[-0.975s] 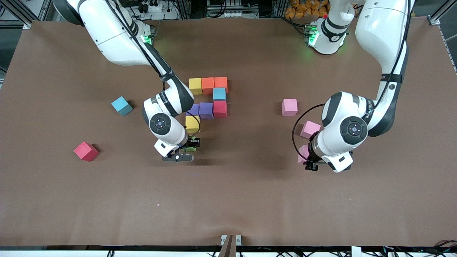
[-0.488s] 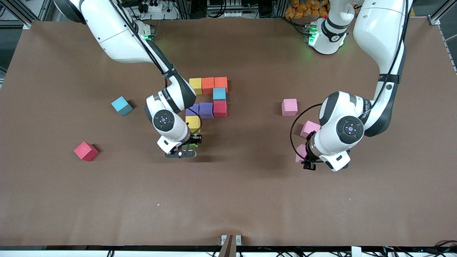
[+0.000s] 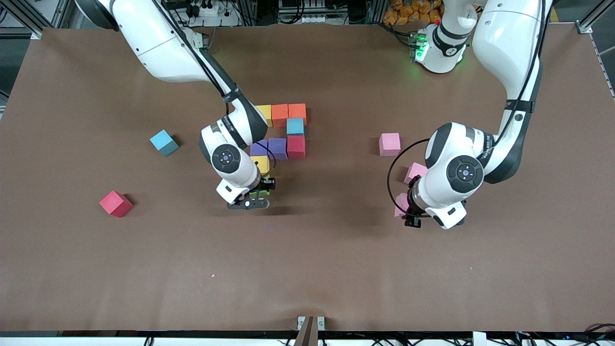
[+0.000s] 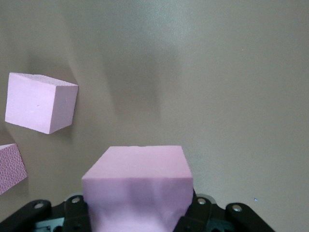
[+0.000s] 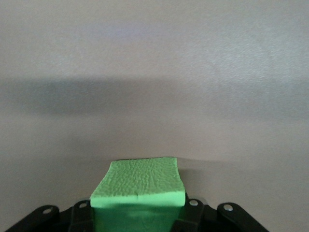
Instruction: Form number 2 with 11 blocks
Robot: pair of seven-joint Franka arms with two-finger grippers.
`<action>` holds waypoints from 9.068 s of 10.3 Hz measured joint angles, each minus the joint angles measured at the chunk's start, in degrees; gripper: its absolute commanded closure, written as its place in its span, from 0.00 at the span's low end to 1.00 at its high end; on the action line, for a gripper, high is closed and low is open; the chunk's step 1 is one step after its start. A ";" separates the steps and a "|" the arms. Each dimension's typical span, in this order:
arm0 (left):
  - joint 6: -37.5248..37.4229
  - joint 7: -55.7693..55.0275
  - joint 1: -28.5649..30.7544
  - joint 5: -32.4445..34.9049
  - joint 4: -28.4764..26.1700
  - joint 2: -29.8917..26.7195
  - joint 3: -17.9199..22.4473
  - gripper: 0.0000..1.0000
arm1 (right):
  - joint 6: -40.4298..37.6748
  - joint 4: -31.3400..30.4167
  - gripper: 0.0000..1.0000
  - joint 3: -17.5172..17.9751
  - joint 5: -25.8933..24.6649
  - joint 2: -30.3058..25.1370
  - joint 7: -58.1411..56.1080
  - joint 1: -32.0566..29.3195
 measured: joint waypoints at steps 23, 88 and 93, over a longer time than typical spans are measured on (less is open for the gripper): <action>0.00 -3.62 -2.43 -3.30 -0.12 0.98 -0.54 0.65 | 0.10 -0.13 0.62 -0.78 -0.12 -0.04 -1.30 -0.32; 23.12 -42.52 -36.92 -3.30 19.06 24.91 8.98 0.52 | -46.21 17.17 0.00 -3.36 -0.30 -32.61 -32.53 -32.95; 24.87 -42.52 -36.98 -3.30 19.16 25.25 8.99 0.46 | -46.28 17.17 0.00 -3.38 -0.32 -32.61 -32.54 -33.62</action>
